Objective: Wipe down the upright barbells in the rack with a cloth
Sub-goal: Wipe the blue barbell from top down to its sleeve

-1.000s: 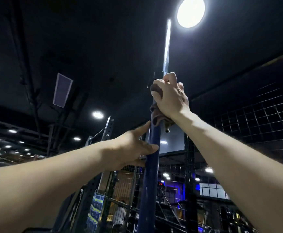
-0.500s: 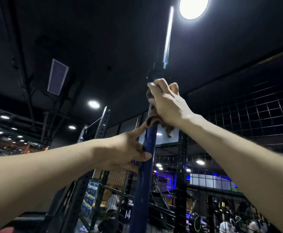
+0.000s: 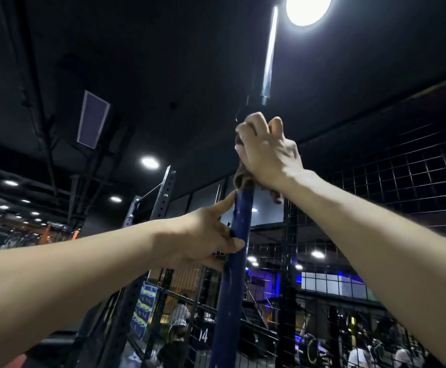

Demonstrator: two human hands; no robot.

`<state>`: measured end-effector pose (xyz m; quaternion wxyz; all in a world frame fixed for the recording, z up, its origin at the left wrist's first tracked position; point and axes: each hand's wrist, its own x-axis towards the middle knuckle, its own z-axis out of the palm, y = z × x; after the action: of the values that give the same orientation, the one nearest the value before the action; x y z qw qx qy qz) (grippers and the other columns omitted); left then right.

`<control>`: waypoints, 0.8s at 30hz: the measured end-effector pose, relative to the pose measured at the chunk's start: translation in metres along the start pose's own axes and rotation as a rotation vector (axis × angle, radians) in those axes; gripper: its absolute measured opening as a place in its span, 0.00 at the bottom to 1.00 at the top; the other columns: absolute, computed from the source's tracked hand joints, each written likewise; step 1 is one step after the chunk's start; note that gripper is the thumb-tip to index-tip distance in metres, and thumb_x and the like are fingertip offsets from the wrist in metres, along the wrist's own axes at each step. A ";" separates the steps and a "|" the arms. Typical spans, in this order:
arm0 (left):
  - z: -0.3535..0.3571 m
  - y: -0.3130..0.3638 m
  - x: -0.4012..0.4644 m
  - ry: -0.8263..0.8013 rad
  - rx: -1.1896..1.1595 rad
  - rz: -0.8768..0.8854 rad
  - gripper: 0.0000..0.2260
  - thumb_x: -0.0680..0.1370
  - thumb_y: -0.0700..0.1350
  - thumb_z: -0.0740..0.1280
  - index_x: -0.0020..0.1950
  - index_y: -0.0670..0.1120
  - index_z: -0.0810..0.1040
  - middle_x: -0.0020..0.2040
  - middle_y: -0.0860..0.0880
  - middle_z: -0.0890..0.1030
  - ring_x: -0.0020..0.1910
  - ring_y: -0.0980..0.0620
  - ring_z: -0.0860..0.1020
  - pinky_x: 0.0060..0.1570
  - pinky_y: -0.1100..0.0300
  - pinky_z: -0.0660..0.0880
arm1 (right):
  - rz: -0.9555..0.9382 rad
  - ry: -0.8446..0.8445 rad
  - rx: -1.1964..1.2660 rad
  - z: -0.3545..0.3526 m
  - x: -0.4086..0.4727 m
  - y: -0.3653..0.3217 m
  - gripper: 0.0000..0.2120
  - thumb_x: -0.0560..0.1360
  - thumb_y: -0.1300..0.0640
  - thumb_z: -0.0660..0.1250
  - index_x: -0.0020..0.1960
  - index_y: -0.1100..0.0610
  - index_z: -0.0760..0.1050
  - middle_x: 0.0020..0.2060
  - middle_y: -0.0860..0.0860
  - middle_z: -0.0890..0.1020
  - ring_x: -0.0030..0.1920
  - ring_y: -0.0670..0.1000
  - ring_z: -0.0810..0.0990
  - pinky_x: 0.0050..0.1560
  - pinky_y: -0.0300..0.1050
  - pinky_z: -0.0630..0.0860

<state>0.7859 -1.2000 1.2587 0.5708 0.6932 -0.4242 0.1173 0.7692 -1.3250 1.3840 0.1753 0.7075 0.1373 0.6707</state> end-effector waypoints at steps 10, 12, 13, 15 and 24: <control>-0.002 0.000 -0.001 -0.001 -0.023 -0.018 0.35 0.76 0.33 0.66 0.76 0.59 0.57 0.39 0.48 0.81 0.40 0.54 0.82 0.42 0.56 0.82 | 0.045 0.051 0.027 0.007 -0.030 -0.013 0.12 0.81 0.49 0.54 0.62 0.53 0.65 0.63 0.50 0.62 0.60 0.56 0.61 0.41 0.50 0.69; 0.000 0.001 -0.002 -0.002 -0.026 -0.015 0.35 0.76 0.33 0.66 0.76 0.60 0.57 0.39 0.49 0.80 0.39 0.54 0.82 0.42 0.55 0.82 | -0.028 0.032 -0.035 0.002 -0.031 -0.011 0.12 0.82 0.50 0.53 0.61 0.53 0.66 0.63 0.49 0.63 0.59 0.56 0.61 0.41 0.50 0.68; 0.001 0.001 -0.002 -0.006 -0.024 -0.015 0.36 0.76 0.33 0.65 0.76 0.61 0.55 0.41 0.48 0.80 0.40 0.54 0.82 0.42 0.56 0.82 | -0.026 0.020 -0.041 0.001 -0.021 -0.008 0.10 0.82 0.51 0.52 0.60 0.53 0.66 0.62 0.49 0.64 0.59 0.56 0.62 0.41 0.50 0.68; 0.000 -0.001 -0.003 -0.003 -0.030 -0.012 0.38 0.77 0.33 0.65 0.76 0.62 0.52 0.42 0.47 0.80 0.41 0.53 0.81 0.42 0.56 0.82 | 0.031 -0.003 -0.015 0.002 0.006 -0.001 0.08 0.82 0.53 0.52 0.57 0.53 0.67 0.61 0.50 0.65 0.59 0.56 0.62 0.42 0.51 0.66; -0.002 -0.003 0.000 0.001 -0.048 -0.013 0.35 0.76 0.33 0.66 0.75 0.60 0.57 0.43 0.46 0.79 0.41 0.54 0.82 0.45 0.54 0.81 | 0.007 0.041 0.031 0.004 -0.028 -0.013 0.09 0.82 0.51 0.53 0.58 0.51 0.67 0.60 0.46 0.65 0.58 0.54 0.62 0.40 0.50 0.70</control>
<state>0.7882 -1.1984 1.2569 0.5881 0.6822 -0.4218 0.1037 0.7725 -1.3257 1.3529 0.1592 0.6966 0.1487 0.6836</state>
